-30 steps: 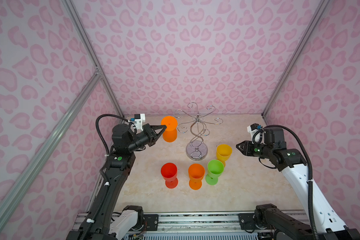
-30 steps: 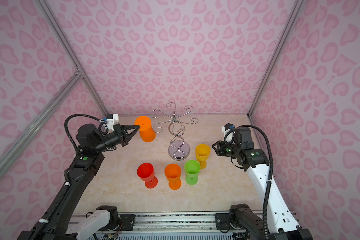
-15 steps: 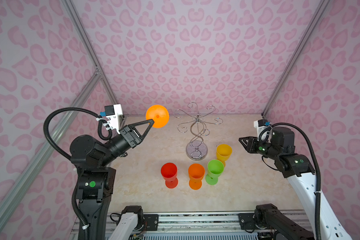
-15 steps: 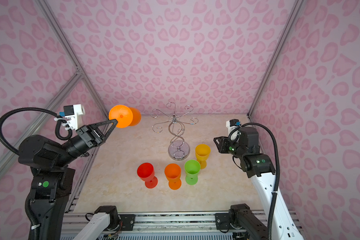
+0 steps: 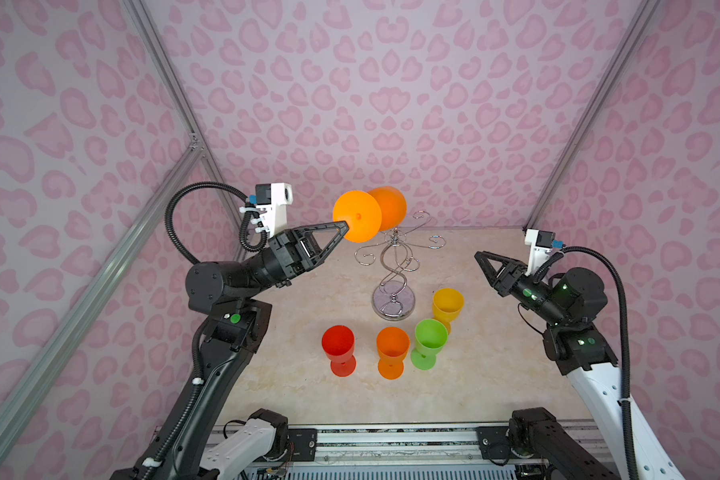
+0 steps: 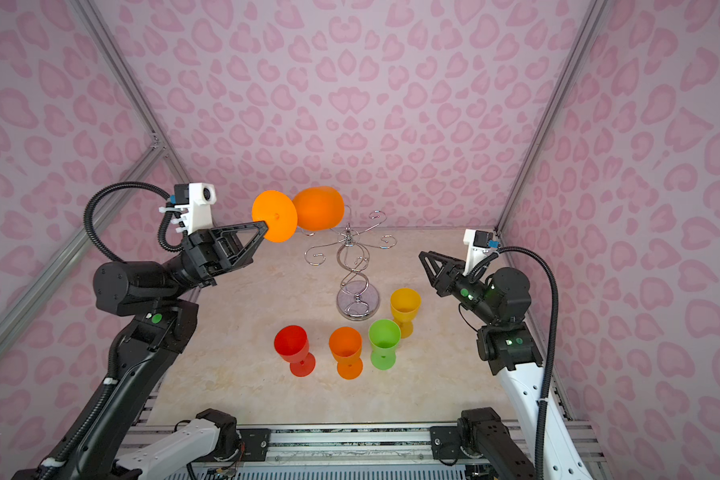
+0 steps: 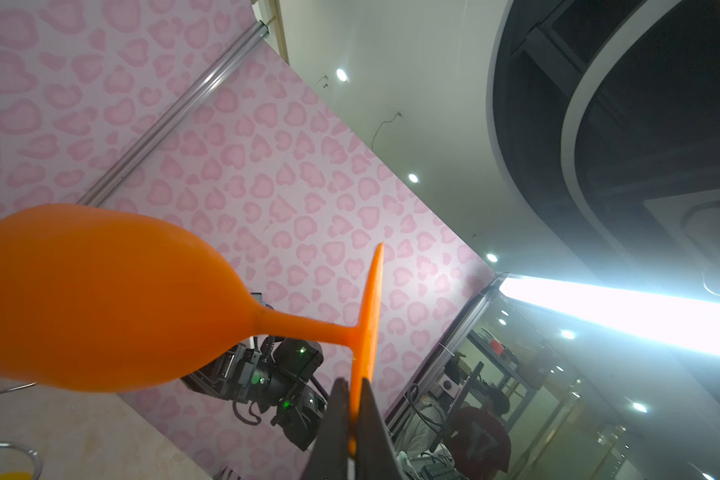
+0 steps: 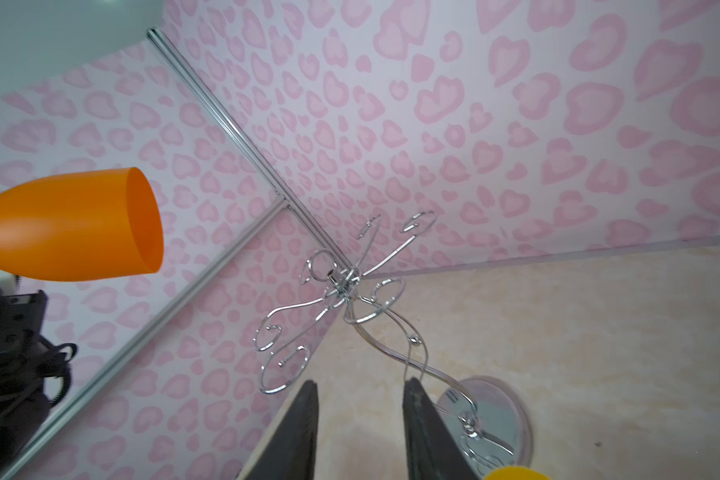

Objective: Take the wine glass off the wine glass rack
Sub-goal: 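Raise the orange glass toward the center while the right gripper rises toward it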

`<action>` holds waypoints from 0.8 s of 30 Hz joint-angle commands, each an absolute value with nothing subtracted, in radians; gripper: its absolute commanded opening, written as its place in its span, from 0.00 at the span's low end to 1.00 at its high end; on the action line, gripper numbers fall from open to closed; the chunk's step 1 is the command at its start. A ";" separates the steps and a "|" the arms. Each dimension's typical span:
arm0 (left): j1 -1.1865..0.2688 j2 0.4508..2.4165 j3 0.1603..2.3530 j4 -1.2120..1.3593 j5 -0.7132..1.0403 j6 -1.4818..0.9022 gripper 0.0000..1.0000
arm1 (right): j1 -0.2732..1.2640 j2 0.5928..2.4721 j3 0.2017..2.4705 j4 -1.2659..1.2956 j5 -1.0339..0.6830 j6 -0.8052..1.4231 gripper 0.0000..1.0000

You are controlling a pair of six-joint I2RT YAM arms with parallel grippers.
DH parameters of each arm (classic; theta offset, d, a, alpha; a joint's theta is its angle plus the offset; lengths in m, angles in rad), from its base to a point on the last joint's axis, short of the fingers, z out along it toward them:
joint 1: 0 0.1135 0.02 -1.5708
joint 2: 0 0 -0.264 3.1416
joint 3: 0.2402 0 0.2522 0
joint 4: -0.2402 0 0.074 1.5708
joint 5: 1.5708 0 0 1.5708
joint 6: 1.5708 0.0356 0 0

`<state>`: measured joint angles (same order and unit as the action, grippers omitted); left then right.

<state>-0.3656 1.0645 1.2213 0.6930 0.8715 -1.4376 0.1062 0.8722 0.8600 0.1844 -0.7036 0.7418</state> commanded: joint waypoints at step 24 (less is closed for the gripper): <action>-0.562 1.520 1.211 1.594 0.693 -1.947 0.03 | 0.115 1.234 0.849 1.542 -0.899 1.525 0.55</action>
<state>-0.5579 1.5108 1.1988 1.5208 0.7124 -1.9236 0.1097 1.2282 0.8421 1.5002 -0.8768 1.5112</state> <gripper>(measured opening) 0.069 0.551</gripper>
